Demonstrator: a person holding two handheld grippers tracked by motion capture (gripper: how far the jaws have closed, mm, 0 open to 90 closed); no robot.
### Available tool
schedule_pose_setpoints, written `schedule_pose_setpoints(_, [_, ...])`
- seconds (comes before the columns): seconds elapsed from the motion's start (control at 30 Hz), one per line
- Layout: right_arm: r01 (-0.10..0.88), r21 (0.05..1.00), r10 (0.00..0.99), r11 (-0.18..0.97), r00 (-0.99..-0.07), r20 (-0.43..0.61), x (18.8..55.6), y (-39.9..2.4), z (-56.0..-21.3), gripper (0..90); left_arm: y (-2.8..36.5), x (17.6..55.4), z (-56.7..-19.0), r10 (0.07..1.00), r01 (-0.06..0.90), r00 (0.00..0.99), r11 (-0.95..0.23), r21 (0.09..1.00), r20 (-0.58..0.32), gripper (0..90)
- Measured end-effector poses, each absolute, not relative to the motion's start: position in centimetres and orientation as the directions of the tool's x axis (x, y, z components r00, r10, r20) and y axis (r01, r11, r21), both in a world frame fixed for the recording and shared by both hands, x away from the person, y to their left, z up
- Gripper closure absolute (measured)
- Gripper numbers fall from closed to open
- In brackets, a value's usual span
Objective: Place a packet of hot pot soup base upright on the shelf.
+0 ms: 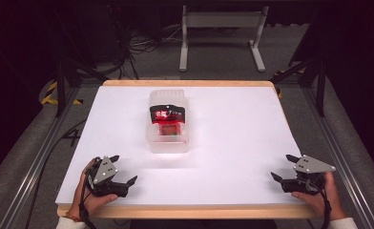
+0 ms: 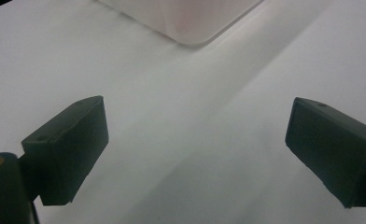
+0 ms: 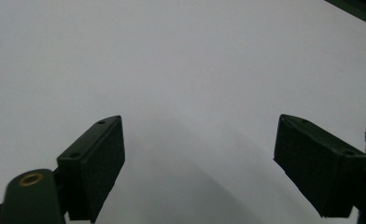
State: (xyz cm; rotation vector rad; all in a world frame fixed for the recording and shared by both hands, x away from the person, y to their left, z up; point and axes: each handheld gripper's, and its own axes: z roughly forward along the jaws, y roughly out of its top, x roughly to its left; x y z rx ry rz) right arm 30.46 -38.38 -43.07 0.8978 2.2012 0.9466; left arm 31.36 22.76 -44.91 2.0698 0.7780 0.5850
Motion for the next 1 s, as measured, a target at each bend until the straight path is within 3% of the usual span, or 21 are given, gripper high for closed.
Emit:
schedule_pose_setpoints(0.33, [0.358, 0.795, 0.786, 0.49, -0.575, -0.226, 28.8, -39.8, -43.0, 16.5, 24.8, 30.4, -45.3, 0.739, 0.339, 0.668, -0.401, 0.851, 0.083, 6.4])
schedule_pose_setpoints(1.0, [0.362, 0.787, 0.784, 0.499, -0.575, -0.233, 28.7, -39.3, -43.5, 14.8, 24.3, 30.4, -45.3, 0.73, 0.341, 0.677, -0.425, 0.839, 0.095, 6.4])
